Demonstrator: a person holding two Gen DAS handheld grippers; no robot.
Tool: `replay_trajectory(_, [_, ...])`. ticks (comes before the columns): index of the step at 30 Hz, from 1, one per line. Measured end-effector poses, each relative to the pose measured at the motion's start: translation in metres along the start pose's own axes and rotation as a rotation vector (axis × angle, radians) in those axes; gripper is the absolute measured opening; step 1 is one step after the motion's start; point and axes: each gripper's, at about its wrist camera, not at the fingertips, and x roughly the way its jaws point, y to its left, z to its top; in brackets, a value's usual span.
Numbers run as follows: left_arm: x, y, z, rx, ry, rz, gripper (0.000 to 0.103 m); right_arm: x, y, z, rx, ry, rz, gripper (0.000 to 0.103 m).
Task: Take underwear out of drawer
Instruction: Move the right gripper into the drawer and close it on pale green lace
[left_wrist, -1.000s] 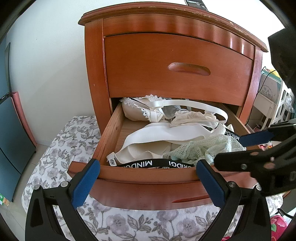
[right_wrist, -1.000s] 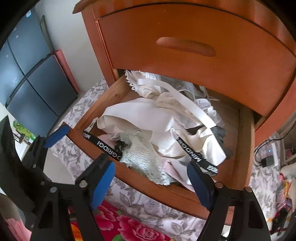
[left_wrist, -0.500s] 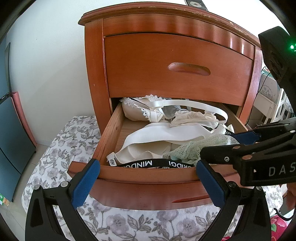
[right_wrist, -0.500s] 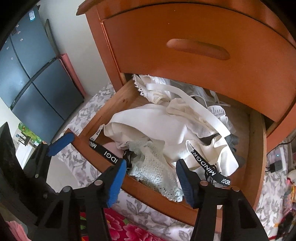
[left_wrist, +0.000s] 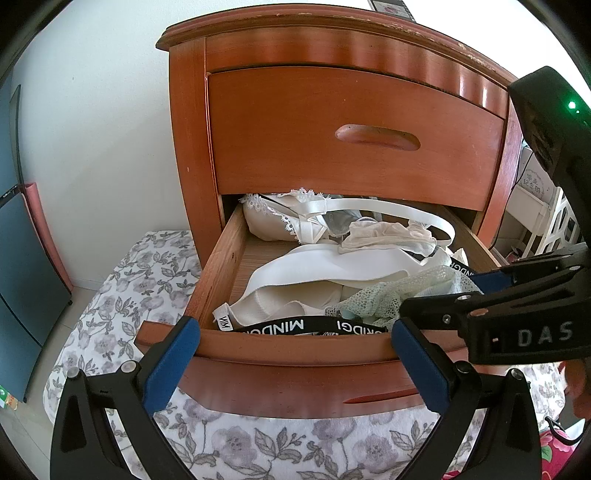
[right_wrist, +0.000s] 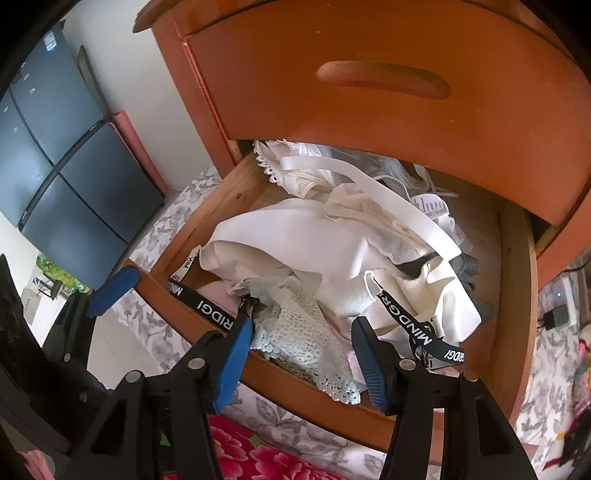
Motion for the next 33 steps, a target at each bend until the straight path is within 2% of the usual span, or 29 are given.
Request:
replay_trajectory(4, [0.0, 0.0, 0.0, 0.0, 0.0, 0.0, 0.103, 0.0, 0.0, -0.001, 0.003, 0.008, -0.005, 0.033])
replay_trajectory(9, [0.0, 0.0, 0.0, 0.0, 0.0, 0.0, 0.103, -0.007, 0.007, -0.002, -0.018, -0.006, 0.011, 0.022])
replay_trajectory(15, [0.0, 0.0, 0.0, 0.0, 0.0, 0.0, 0.103, -0.011, 0.015, -0.002, -0.049, -0.026, -0.022, 0.009])
replay_trajectory(23, [0.0, 0.0, 0.0, 0.0, 0.0, 0.0, 0.103, -0.013, 0.014, 0.001, -0.049, -0.041, -0.066, 0.005])
replay_trajectory(33, [0.0, 0.0, 0.0, 0.0, 0.0, 0.0, 0.103, -0.038, 0.0, 0.013, 0.006, -0.13, -0.147, 0.004])
